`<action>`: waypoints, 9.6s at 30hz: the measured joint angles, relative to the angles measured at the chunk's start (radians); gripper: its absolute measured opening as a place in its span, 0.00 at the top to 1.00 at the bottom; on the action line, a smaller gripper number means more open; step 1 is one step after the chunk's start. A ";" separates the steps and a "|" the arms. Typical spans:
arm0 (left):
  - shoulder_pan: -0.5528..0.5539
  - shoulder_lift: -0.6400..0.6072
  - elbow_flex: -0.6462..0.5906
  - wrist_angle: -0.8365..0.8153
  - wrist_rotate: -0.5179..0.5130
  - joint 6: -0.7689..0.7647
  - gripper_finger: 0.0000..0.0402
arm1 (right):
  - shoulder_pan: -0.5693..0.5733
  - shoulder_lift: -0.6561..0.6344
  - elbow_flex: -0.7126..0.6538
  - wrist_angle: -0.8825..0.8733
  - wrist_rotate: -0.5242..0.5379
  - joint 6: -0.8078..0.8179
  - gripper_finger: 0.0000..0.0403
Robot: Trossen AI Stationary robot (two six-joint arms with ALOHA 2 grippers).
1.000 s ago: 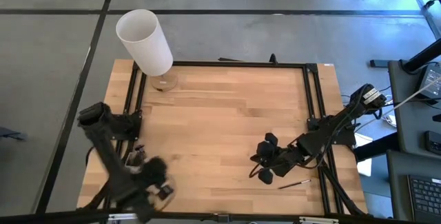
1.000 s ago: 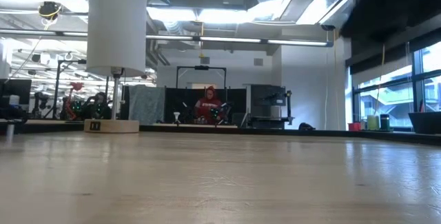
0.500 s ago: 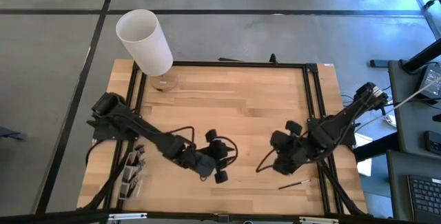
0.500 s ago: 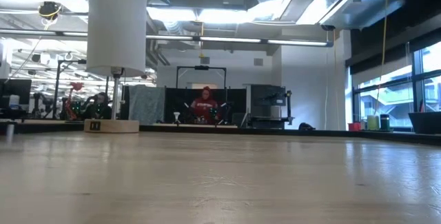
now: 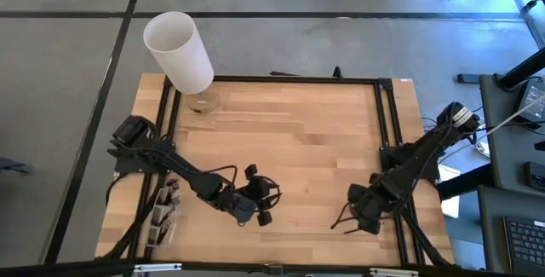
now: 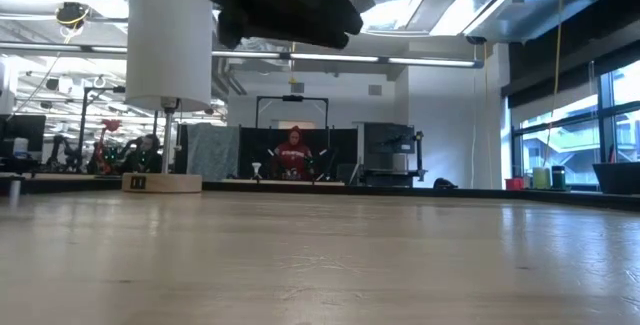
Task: Pick & Place Makeup Supplies
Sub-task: Put the makeup brush into the transparent organizer
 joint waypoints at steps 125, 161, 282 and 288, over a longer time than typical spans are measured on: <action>0.177 0.347 0.413 -0.329 0.830 0.562 0.75 | -0.329 -0.549 -0.082 0.922 0.893 -0.854 0.97; 0.173 0.478 0.540 -0.555 0.743 0.267 0.98 | -0.371 -0.651 -0.262 0.901 0.921 -0.851 0.97; -0.461 -0.372 0.096 -1.650 -0.318 -1.132 0.83 | -0.534 1.405 1.460 1.688 0.123 -1.221 0.92; -0.453 -0.372 0.096 -1.651 -0.366 -1.079 0.84 | -0.560 1.405 1.460 1.688 0.093 -1.222 0.92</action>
